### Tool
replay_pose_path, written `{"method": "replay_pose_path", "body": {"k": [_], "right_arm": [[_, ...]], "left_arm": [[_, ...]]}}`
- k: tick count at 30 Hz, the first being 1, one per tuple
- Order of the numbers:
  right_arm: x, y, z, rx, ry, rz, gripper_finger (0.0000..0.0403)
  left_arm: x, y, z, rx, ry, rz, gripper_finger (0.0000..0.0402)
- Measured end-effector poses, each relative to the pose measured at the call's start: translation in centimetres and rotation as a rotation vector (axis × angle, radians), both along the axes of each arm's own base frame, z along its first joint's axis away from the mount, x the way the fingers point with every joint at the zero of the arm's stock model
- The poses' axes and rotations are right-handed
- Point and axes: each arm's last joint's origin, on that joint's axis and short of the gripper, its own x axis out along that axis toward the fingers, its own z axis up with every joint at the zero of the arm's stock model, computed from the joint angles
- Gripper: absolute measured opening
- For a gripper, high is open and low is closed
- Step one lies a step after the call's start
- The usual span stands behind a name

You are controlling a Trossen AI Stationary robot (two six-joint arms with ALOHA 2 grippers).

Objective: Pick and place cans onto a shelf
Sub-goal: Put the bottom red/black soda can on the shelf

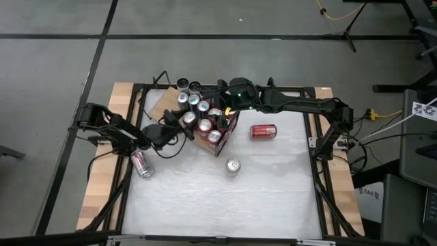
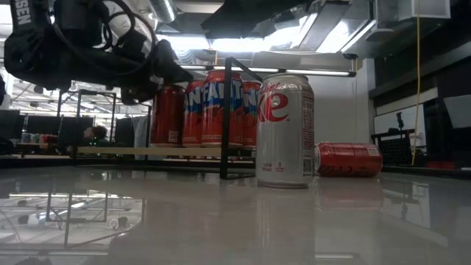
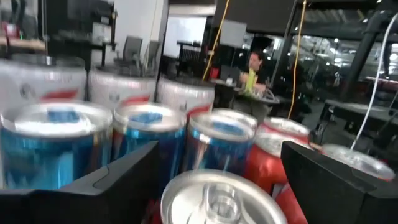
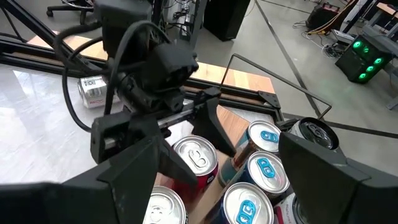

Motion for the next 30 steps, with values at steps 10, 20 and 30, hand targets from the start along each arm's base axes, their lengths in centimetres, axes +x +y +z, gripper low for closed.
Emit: {"method": "replay_pose_path", "body": {"k": [10,20,30], "right_arm": [[0.0,0.0,0.0,0.006,0.005,-0.001,0.0319],[0.1,0.1,0.0,0.113,-0.010,-0.042,0.0319],[1.7,2.4,-1.6,0.124,0.011,0.002,0.0319]], "left_arm": [[-0.4,0.0,2.0,0.141,-0.035,0.021,0.0330],[-2.3,-0.3,5.7,0.244,-0.100,0.064,0.0330],[-3.8,-1.9,6.8,0.173,-0.029,-0.059,0.0330]]}}
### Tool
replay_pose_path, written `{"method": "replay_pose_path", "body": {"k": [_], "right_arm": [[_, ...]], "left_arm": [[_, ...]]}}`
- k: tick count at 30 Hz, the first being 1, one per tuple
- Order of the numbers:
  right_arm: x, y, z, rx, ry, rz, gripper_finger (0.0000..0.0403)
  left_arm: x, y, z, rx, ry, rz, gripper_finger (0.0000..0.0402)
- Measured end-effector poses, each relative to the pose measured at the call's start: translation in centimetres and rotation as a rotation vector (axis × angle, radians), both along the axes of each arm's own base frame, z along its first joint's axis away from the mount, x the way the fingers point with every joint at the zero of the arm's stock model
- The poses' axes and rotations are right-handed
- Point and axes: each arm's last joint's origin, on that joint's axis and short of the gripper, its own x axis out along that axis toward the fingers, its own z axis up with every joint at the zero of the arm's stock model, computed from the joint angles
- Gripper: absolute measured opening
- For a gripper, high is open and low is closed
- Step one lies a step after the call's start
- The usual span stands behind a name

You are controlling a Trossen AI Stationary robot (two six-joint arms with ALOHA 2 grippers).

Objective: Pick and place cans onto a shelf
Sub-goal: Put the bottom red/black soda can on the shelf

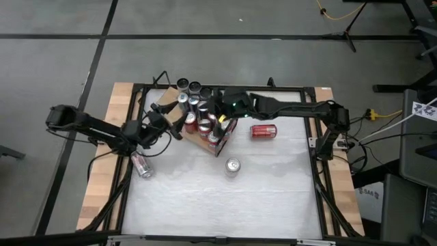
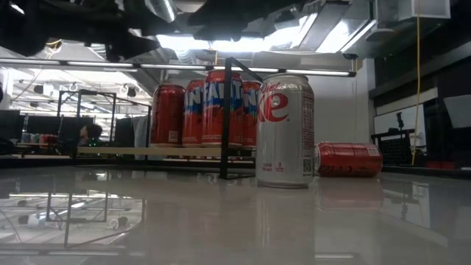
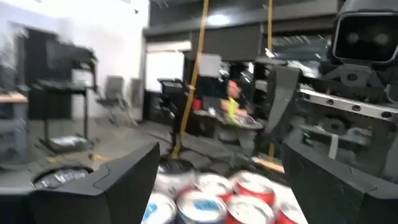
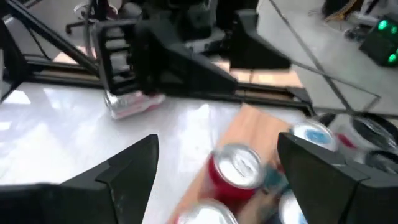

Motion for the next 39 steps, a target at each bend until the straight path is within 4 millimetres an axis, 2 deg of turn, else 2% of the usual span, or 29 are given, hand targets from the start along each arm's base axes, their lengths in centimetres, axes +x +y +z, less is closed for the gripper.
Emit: {"method": "replay_pose_path", "body": {"k": [12,18,24,31,39], "right_arm": [[2.6,1.2,-2.6,-0.039,-0.043,-0.068,0.0319],[3.4,1.4,-4.1,-0.065,-0.011,-0.125,0.0319],[3.8,1.1,-5.0,-0.097,-0.002,-0.206,0.0319],[4.4,1.0,-6.4,-0.106,0.026,-0.212,0.0319],[4.5,1.0,-6.6,-0.111,0.031,-0.224,0.0319]], "left_arm": [[-3.5,-0.7,-0.3,-0.085,0.188,-0.168,0.0330],[-4.7,0.0,-1.8,-0.159,0.323,-0.092,0.0330],[-4.7,0.9,-3.0,-0.273,0.342,0.012,0.0330],[-4.2,1.9,-4.0,-0.345,0.347,0.126,0.0330],[-3.4,2.6,-5.0,-0.409,0.344,0.174,0.0330]]}}
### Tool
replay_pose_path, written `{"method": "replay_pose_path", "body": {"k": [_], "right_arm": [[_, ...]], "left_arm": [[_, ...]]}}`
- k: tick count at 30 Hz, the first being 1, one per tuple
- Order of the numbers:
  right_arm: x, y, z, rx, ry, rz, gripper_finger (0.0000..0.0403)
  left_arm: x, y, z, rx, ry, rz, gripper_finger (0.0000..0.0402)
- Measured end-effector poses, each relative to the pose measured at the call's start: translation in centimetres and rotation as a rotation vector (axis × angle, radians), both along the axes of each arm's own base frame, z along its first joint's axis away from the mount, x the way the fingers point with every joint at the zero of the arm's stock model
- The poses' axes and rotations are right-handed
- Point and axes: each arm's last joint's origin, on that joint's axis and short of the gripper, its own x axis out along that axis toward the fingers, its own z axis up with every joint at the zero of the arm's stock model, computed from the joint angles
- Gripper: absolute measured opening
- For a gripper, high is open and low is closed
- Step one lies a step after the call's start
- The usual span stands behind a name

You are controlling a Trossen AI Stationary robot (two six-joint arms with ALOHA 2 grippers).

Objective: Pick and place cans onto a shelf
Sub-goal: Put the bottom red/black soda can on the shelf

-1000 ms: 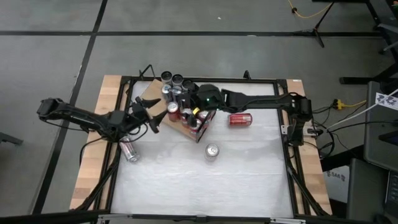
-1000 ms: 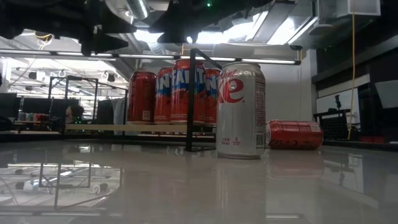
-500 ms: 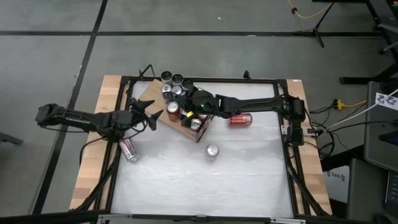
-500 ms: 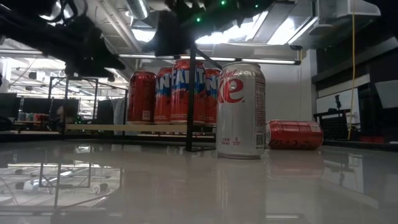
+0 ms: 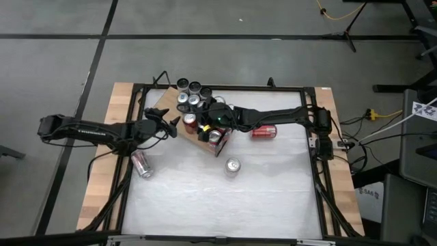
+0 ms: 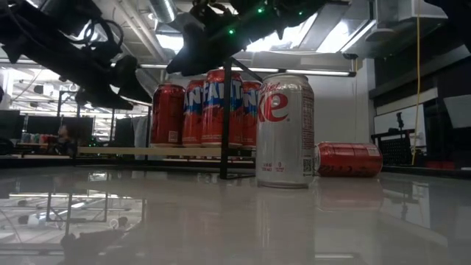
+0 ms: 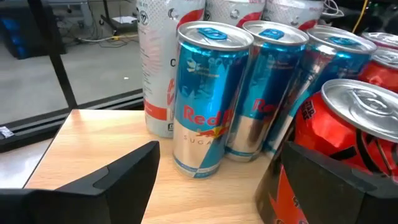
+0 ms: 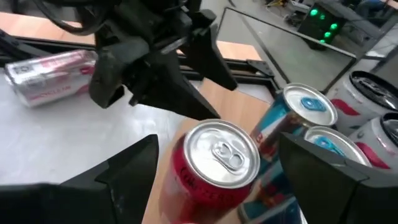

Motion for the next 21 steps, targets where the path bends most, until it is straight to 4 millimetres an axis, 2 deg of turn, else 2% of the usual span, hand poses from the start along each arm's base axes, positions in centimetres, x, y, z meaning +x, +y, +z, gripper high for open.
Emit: {"method": "replay_pose_path", "body": {"k": [10,21], "right_arm": [[-0.1,-0.2,-0.1,-0.037,0.017,-0.064,0.0319],[-0.4,-0.4,-0.5,-0.064,0.067,-0.126,0.0319]], "left_arm": [[1.1,0.1,-0.4,-0.007,-0.014,-0.014,0.0330],[1.3,-0.2,-0.6,-0.037,-0.010,-0.084,0.0330]]}}
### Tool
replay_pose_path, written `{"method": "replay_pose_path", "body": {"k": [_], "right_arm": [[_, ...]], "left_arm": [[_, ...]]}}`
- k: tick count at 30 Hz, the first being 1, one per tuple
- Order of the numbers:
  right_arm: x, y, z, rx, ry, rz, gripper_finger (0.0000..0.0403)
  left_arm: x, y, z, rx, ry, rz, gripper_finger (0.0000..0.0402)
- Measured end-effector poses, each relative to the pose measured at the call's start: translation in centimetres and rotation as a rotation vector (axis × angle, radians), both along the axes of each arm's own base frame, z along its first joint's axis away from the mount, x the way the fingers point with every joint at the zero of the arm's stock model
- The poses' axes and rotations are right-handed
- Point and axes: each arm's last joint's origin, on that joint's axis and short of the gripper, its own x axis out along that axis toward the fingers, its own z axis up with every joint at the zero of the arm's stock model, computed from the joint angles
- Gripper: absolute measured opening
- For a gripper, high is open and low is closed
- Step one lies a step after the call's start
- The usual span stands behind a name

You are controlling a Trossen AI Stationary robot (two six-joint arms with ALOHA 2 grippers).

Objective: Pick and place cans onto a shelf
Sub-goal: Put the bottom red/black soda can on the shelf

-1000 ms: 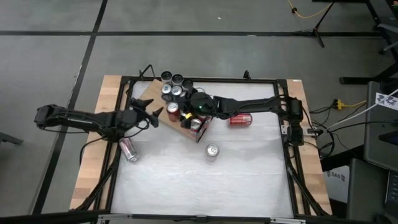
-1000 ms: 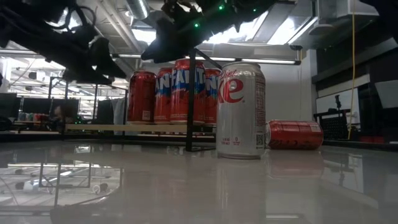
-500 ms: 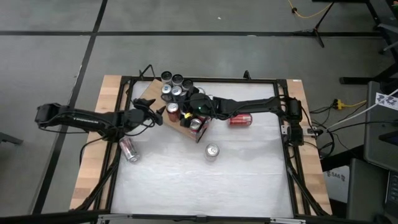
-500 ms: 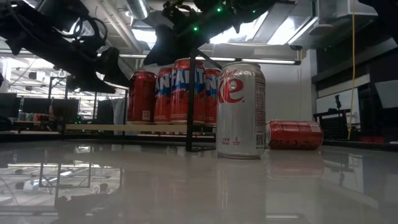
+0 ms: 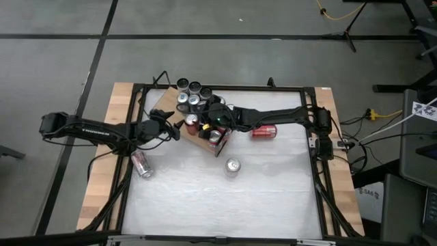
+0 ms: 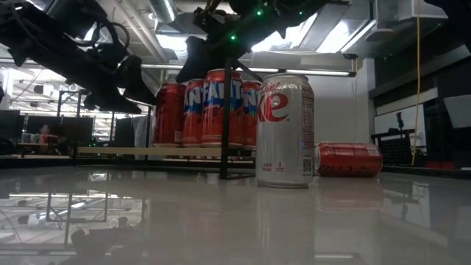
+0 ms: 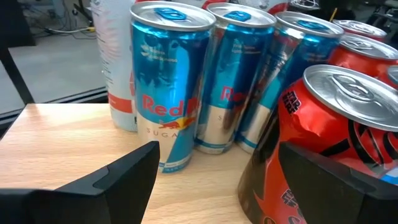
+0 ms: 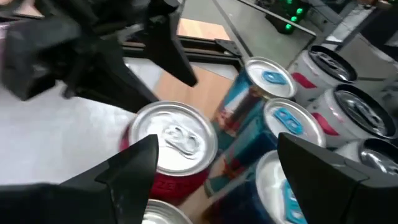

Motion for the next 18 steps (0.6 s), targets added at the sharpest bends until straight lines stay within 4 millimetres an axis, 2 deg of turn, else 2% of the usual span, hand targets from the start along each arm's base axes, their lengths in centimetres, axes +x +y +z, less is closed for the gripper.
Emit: {"method": "replay_pose_path", "body": {"k": [18], "right_arm": [[-0.11,-0.06,-0.13,-0.007,0.018,-0.018,0.0319]], "left_arm": [[0.12,-0.96,0.00,0.015,0.009,-0.047,0.0330]]}}
